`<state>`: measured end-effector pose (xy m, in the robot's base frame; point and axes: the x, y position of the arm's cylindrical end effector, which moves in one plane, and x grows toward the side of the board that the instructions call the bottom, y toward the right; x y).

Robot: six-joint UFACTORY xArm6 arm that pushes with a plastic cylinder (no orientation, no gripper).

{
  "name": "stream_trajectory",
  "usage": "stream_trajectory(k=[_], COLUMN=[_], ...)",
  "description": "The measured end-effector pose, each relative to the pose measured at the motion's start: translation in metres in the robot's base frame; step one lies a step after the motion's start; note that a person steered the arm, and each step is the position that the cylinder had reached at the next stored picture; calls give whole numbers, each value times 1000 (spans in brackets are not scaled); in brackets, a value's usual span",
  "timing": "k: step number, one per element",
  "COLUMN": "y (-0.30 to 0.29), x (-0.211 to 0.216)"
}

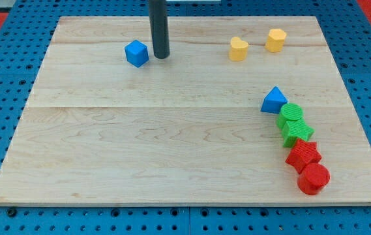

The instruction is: Push the blue cube towards the top left corner

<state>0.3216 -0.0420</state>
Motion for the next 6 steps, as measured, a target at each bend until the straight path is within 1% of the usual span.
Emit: stream_trajectory(k=[1, 2, 3, 5, 6], y=[-51, -87, -107, -117, -66], x=[-3, -46, -61, -61, -57])
